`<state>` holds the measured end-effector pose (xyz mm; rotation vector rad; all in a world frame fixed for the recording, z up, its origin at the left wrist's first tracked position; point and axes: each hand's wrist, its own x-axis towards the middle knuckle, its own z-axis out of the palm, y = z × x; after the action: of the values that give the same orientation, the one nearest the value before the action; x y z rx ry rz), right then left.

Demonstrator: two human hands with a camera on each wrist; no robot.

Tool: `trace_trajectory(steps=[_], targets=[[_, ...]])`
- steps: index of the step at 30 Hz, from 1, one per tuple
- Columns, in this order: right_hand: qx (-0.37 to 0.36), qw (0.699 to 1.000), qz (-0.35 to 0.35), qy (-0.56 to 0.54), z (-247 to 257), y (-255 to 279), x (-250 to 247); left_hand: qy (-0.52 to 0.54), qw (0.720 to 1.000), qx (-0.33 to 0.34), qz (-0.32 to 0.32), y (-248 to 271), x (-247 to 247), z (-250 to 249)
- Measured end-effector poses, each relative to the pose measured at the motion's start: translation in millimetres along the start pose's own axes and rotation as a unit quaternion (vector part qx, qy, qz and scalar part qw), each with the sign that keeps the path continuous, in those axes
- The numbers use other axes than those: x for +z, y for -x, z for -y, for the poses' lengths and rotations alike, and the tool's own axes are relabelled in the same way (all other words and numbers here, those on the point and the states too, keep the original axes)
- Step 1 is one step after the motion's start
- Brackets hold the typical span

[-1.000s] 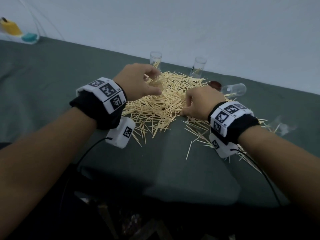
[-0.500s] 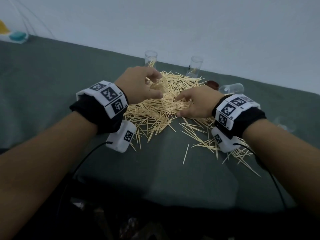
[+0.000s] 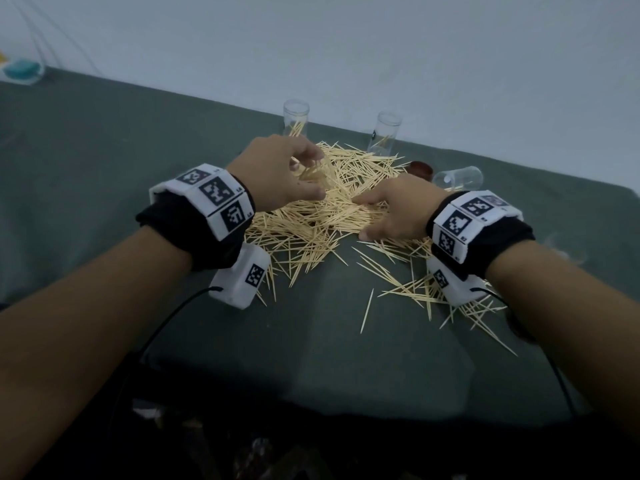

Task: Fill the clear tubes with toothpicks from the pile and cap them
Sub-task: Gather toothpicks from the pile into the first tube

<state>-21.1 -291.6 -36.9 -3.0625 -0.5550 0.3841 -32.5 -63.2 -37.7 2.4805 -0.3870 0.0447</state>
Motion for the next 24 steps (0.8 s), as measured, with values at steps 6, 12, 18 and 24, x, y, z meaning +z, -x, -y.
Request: trace_trajectory(steps=[6, 12, 18, 24], targets=[[-0.020, 0.999, -0.035, -0.004, 4.4, 1.3, -2.0, -0.003, 1.000, 0.001, 0.003, 0.5, 0.8, 0.7], [-0.028, 0.999, -0.026, -0.002, 5.8, 2.5, 1.0, -0.004, 1.000, 0.000, 0.005, 1.6, 1.0, -0.3], [0.022, 0.997, -0.026, -0.072, 0.2, 0.2, 1.8, -0.001, 1.000, -0.001, 0.001, 1.0, 0.7, -0.2], [0.009, 0.999, -0.036, -0.009, 2.2, 3.7, 1.0, 0.001, 1.000, 0.001, 0.006, 0.6, 0.9, -2.2]])
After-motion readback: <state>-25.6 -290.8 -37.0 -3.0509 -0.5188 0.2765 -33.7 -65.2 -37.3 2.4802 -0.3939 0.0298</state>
